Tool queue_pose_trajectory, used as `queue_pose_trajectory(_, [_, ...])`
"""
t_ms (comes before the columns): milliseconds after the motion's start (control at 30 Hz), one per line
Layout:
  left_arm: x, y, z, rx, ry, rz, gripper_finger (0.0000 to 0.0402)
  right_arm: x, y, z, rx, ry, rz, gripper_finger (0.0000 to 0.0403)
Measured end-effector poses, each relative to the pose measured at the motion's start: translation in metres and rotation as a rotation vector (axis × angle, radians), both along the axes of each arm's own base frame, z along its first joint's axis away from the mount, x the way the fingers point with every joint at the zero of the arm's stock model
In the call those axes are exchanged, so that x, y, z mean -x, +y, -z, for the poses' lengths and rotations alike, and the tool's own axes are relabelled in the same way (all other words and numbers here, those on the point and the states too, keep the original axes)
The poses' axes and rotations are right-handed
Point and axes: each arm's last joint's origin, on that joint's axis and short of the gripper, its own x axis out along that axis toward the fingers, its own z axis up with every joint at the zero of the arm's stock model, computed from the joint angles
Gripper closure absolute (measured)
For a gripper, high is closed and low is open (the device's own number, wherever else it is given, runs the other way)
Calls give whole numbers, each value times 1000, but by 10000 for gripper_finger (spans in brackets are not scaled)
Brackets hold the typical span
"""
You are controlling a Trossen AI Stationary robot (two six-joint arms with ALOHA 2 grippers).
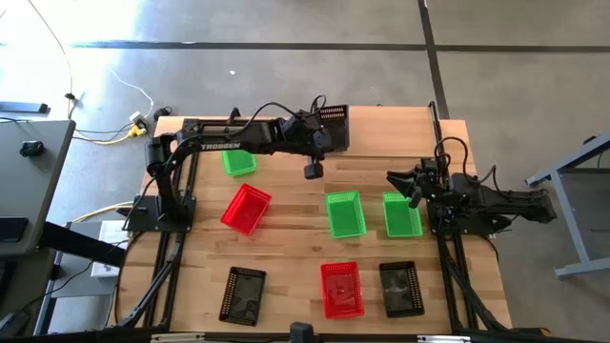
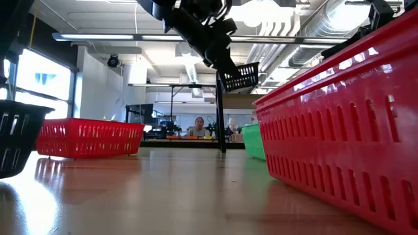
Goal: Stack baskets on shelf by color
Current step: Put the top black bin on the shelf
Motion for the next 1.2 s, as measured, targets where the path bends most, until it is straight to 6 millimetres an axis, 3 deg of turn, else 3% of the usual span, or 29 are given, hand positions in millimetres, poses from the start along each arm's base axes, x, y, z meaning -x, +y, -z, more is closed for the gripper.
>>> queue_pose_trajectory(467, [1,2,0,-40,14,-54,392,0,0,0,-4,-1,0,284])
queue_pose_trajectory(867, [1,2,0,-77,32,-36,355,0,0,0,-4,-1,0,284])
queue_pose_trajectory(1200, [1,2,0,-72,29,-41,299,0,0,0,-4,-2,0,284])
